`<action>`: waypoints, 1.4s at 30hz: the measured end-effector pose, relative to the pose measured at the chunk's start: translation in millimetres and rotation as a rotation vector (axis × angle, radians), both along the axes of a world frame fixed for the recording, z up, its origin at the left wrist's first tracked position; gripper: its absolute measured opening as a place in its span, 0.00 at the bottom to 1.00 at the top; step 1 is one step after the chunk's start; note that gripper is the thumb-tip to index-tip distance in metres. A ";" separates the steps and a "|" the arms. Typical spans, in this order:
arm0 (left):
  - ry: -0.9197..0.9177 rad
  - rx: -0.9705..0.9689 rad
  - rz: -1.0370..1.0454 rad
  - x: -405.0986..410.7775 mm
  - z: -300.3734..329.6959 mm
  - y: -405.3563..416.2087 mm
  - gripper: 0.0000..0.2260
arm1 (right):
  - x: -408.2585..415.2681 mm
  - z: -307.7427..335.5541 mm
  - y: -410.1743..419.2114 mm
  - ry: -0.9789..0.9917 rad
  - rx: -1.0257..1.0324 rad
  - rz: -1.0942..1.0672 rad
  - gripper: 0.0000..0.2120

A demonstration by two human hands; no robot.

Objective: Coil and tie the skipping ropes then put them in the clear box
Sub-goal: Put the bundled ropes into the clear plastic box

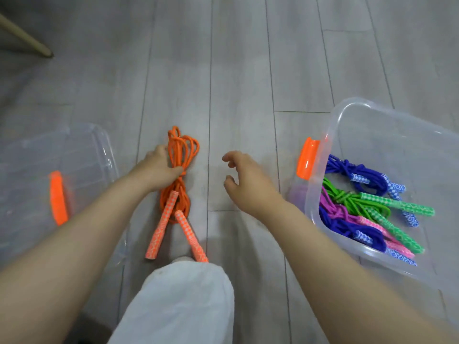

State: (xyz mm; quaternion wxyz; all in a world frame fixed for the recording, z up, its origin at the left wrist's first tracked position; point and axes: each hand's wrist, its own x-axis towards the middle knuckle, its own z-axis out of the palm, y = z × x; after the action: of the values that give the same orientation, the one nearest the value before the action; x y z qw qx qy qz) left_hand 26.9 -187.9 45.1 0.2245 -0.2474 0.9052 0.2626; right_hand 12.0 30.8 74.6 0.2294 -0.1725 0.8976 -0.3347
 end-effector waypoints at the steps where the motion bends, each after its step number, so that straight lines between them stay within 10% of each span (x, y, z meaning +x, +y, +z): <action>1: -0.029 0.016 0.047 6.1 -11.4 -6.4 0.37 | 5.4 -11.6 -5.3 -0.044 0.025 -0.006 0.22; 6: -0.039 0.141 0.175 23.6 -50.2 -10.9 0.48 | 34.4 -60.9 -35.2 -0.274 0.104 -0.005 0.27; 14: -0.122 0.010 0.106 36.6 -69.0 -6.2 0.26 | 87.3 -88.9 -65.3 -0.343 0.124 0.024 0.24; 23: -0.056 0.674 0.722 26.2 -79.8 14.7 0.11 | 75.7 -88.7 -53.9 -0.244 0.257 -0.106 0.41; 29: -0.001 0.719 0.758 34.1 -78.3 16.1 0.10 | 56.3 -99.9 -38.2 -0.115 0.381 -0.043 0.20; 32: 0.105 0.445 0.620 35.5 -68.3 0.4 0.21 | 45.0 -105.5 -20.5 -0.059 0.411 0.022 0.17; 37: 0.540 -0.377 -0.367 41.2 -56.8 -14.1 0.23 | 35.0 -107.6 0.1 0.058 0.497 0.061 0.18; 42: 0.373 -0.588 -0.976 32.0 -70.2 -17.6 0.25 | 35.3 -108.0 8.9 0.051 0.529 0.099 0.19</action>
State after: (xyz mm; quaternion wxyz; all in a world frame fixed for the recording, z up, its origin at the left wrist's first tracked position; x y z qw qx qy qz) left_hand 58.9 -205.5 -25.0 0.0786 0.1954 0.9731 -0.0935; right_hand 47.3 39.7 -33.3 0.2598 -0.1586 0.9498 -0.0722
